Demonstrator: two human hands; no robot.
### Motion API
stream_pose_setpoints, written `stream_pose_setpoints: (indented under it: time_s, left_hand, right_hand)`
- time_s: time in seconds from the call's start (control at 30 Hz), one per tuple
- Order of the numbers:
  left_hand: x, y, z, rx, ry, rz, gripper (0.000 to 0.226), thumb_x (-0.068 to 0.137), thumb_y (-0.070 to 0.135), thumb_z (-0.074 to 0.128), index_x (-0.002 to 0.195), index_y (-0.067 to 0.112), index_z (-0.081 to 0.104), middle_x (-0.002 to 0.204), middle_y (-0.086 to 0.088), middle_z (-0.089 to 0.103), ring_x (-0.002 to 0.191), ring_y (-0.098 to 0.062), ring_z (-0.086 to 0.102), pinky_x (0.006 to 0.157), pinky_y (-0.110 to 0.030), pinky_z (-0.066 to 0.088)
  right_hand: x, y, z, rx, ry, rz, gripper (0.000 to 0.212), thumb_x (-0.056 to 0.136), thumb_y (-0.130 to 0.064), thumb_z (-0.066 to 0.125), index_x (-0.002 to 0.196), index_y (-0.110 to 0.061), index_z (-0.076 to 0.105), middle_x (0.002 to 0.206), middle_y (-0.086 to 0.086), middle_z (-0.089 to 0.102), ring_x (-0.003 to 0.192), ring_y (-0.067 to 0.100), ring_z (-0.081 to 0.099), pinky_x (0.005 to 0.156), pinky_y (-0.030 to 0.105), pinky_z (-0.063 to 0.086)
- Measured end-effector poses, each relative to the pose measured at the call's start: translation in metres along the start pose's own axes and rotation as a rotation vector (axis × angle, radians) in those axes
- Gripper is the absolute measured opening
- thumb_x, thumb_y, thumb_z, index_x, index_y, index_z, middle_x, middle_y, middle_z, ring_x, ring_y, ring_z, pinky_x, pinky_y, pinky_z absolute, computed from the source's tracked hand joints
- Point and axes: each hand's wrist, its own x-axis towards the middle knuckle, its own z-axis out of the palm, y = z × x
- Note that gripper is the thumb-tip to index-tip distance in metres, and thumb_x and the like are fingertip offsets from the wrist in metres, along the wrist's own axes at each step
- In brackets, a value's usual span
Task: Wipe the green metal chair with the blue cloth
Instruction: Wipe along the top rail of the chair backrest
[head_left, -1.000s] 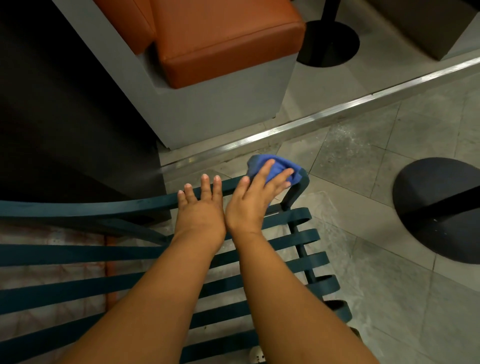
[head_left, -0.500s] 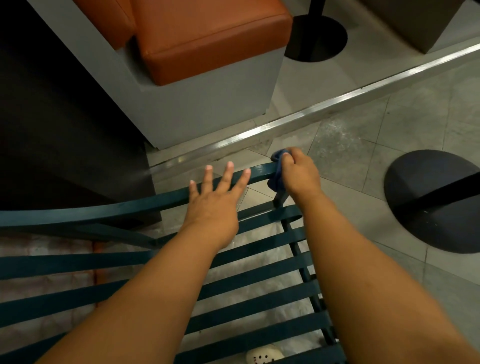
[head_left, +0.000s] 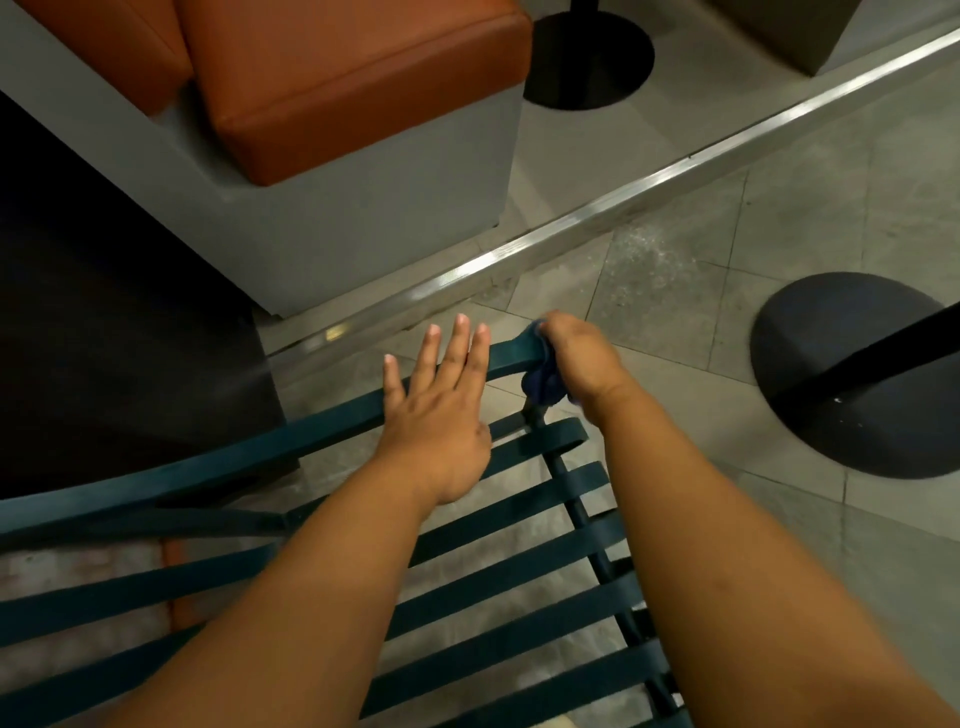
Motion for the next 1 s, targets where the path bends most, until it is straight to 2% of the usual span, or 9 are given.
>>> stream_pose_setpoints:
  time_s: [0.1, 0.2, 0.37, 0.53, 0.6, 0.73, 0.8, 0.93, 1.0]
  left_hand:
    - [0.0, -0.002, 0.002, -0.026, 0.019, 0.011, 0.094, 0.093, 0.027, 0.043, 0.131, 0.038, -0.042, 0.141, 0.014, -0.048, 0.132, -0.012, -0.04, 0.107, -0.049, -0.023]
    - [-0.002, -0.004, 0.004, -0.021, 0.043, 0.027, 0.093, 0.094, 0.029, 0.044, 0.132, 0.037, -0.041, 0.141, 0.015, -0.047, 0.132, -0.011, -0.04, 0.109, -0.049, -0.022]
    - [-0.001, -0.004, 0.008, -0.016, 0.087, 0.029, 0.093, 0.093, 0.029, 0.044, 0.133, 0.039, -0.039, 0.14, 0.017, -0.047, 0.131, -0.008, -0.04, 0.108, -0.046, -0.024]
    - [-0.002, -0.003, 0.009, 0.001, 0.105, 0.025, 0.094, 0.092, 0.029, 0.046, 0.133, 0.039, -0.039, 0.139, 0.018, -0.048, 0.13, -0.007, -0.042, 0.105, -0.044, -0.026]
    - [-0.002, -0.003, 0.009, -0.003, 0.106, 0.026, 0.095, 0.091, 0.029, 0.045, 0.133, 0.04, -0.039, 0.139, 0.018, -0.048, 0.129, -0.007, -0.042, 0.106, -0.045, -0.026]
    - [-0.002, -0.003, 0.008, -0.013, 0.083, 0.021, 0.097, 0.091, 0.029, 0.045, 0.129, 0.038, -0.044, 0.136, 0.019, -0.051, 0.127, -0.004, -0.044, 0.107, -0.045, -0.025]
    - [-0.003, -0.003, 0.008, -0.021, 0.083, 0.02, 0.096, 0.092, 0.028, 0.044, 0.129, 0.038, -0.044, 0.136, 0.018, -0.051, 0.128, -0.005, -0.044, 0.107, -0.046, -0.025]
    - [-0.004, -0.002, 0.008, -0.014, 0.101, 0.028, 0.096, 0.092, 0.028, 0.044, 0.131, 0.036, -0.043, 0.139, 0.016, -0.049, 0.131, -0.008, -0.041, 0.109, -0.048, -0.022]
    - [-0.004, -0.003, 0.01, -0.024, 0.112, 0.03, 0.096, 0.092, 0.027, 0.045, 0.131, 0.037, -0.042, 0.14, 0.016, -0.048, 0.131, -0.007, -0.04, 0.109, -0.047, -0.023]
  right_hand:
    - [0.008, 0.013, -0.003, -0.089, 0.072, -0.295, 0.026, 0.092, -0.021, 0.041, 0.085, -0.015, 0.066, 0.079, 0.013, 0.062, 0.059, 0.015, 0.058, 0.047, 0.025, 0.045]
    - [0.026, 0.037, -0.014, 0.106, 0.008, -0.087, 0.032, 0.095, -0.03, 0.039, 0.093, -0.009, 0.062, 0.083, 0.02, 0.054, 0.058, 0.018, 0.051, 0.051, 0.026, 0.039]
    - [0.039, 0.049, -0.016, 0.036, 0.051, 0.17, 0.043, 0.095, -0.038, 0.037, 0.107, -0.005, 0.061, 0.092, 0.019, 0.057, 0.082, 0.029, 0.053, 0.081, 0.04, 0.043]
    - [0.019, 0.024, -0.013, 0.159, 0.049, 0.115, 0.03, 0.094, -0.024, 0.037, 0.092, -0.007, 0.061, 0.061, 0.013, 0.057, 0.048, 0.019, 0.05, 0.046, 0.024, 0.039]
    - [0.001, 0.011, -0.003, 0.138, 0.039, -0.066, 0.021, 0.089, -0.021, 0.044, 0.087, -0.016, 0.064, 0.068, 0.009, 0.061, 0.052, 0.014, 0.055, 0.045, 0.022, 0.041]
    - [-0.019, 0.009, 0.028, -0.52, 0.165, -0.812, 0.023, 0.087, -0.025, 0.045, 0.093, -0.025, 0.067, 0.087, -0.009, 0.064, 0.086, 0.012, 0.059, 0.076, 0.03, 0.046]
    - [-0.01, 0.017, 0.025, -0.607, 0.223, -0.887, 0.021, 0.089, -0.026, 0.042, 0.09, -0.023, 0.063, 0.085, -0.007, 0.061, 0.084, 0.015, 0.056, 0.073, 0.032, 0.043]
    - [0.023, 0.033, -0.008, 0.078, 0.041, -0.294, 0.026, 0.087, -0.033, 0.041, 0.09, -0.019, 0.063, 0.089, 0.016, 0.063, 0.068, 0.023, 0.062, 0.053, 0.029, 0.048]
    - [0.044, 0.049, -0.023, 0.171, -0.045, -0.03, 0.033, 0.091, -0.035, 0.04, 0.094, -0.013, 0.064, 0.086, 0.018, 0.063, 0.057, 0.019, 0.055, 0.047, 0.023, 0.039]
